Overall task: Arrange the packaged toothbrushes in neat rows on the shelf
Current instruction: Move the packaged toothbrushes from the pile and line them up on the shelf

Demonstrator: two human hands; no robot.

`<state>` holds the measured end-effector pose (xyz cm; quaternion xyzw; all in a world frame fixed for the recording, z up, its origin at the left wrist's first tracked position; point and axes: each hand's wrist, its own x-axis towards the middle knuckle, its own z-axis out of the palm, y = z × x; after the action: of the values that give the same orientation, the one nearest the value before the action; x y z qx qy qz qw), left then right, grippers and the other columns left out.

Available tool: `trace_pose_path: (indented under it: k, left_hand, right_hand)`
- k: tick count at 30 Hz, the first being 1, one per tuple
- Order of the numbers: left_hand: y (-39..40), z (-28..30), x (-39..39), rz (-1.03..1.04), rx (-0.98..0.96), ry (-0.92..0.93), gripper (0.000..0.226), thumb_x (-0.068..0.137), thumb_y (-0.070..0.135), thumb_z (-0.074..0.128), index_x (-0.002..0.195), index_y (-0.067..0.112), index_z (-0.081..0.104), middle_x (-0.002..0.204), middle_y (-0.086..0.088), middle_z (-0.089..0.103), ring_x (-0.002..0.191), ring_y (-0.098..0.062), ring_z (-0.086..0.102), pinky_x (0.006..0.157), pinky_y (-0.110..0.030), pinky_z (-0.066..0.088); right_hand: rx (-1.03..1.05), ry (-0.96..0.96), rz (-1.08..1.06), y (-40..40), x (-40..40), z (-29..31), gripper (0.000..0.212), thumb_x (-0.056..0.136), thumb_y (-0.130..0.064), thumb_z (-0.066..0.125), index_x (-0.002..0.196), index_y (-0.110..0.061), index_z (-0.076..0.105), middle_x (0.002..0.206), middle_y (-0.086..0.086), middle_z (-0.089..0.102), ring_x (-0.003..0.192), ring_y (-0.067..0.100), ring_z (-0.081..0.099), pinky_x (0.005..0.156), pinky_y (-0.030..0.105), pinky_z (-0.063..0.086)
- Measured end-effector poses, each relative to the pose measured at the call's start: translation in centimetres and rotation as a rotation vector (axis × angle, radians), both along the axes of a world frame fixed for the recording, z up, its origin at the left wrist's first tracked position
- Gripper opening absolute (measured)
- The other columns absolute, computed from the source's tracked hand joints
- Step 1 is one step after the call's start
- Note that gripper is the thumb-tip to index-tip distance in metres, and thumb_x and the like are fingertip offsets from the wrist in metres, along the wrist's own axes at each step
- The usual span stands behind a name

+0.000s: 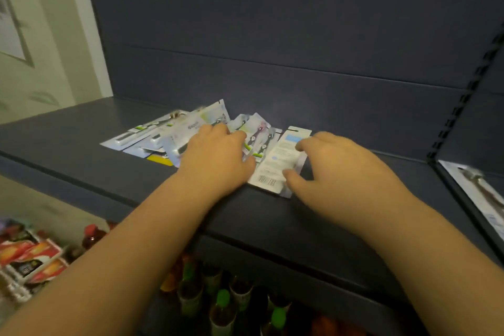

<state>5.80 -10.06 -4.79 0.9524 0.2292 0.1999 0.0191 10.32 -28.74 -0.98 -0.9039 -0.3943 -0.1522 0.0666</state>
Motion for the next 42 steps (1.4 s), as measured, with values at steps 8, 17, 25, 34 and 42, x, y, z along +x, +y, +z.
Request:
trace_pose_path:
  k: [8,17,25,34,42]
  left_hand:
    - [1.7,-0.8,0.9,-0.017,-0.103,0.019,0.047,0.089,0.043,0.05,0.135,0.03,0.047,0.136,-0.002,0.044,0.122,-0.027,0.035,0.098,-0.04,0.037]
    - [2.5,-0.9,1.0,-0.062,-0.168,-0.093,0.041,0.091,0.031,0.053,0.131,0.032,0.049,0.122,-0.003,0.053,0.116,-0.029,0.043,0.096,-0.043,0.038]
    - [2.1,-1.0,0.5,-0.168,-0.252,-0.272,0.044,0.091,0.033,0.059,0.133,0.039,0.047,0.13,0.005,0.057,0.119,-0.022,0.05,0.099,-0.045,0.042]
    - [1.6,-0.9,-0.6,-0.226,-0.481,-0.427,0.048,0.093,0.04,0.056,0.139,0.038,0.043,0.134,0.015,0.053,0.114,-0.008,0.051,0.092,-0.031,0.044]
    - [0.1,-0.8,-0.9,-0.283,-0.417,-0.395,0.047,0.095,0.038,0.054,0.14,0.037,0.041,0.137,0.008,0.053,0.122,-0.016,0.048,0.103,-0.047,0.04]
  right_hand:
    - [0.026,0.025,-0.055,2.7,2.4,-1.7,0.045,0.093,-0.056,0.046,0.124,-0.024,0.056,0.125,-0.006,0.055,0.114,0.016,0.052,0.087,0.032,0.045]
    - [-0.025,0.033,0.073,3.1,1.4,-2.8,0.079,0.074,-0.086,0.043,0.128,-0.029,0.051,0.121,-0.01,0.047,0.112,0.011,0.043,0.094,0.029,0.04]
    - [0.014,0.05,0.037,3.4,1.3,-3.1,0.051,0.087,-0.066,0.049,0.12,-0.026,0.052,0.115,-0.006,0.053,0.102,0.014,0.05,0.083,0.03,0.046]
    - [0.395,0.344,-0.154,2.3,2.5,-2.6,0.044,0.089,-0.026,0.059,0.128,-0.025,0.038,0.093,-0.007,0.06,0.076,0.015,0.062,0.064,0.034,0.053]
    - [0.934,0.697,-0.25,0.2,5.1,-2.1,0.051,0.087,-0.017,0.068,0.133,-0.014,0.048,0.081,0.005,0.066,0.052,0.02,0.068,0.05,0.035,0.057]
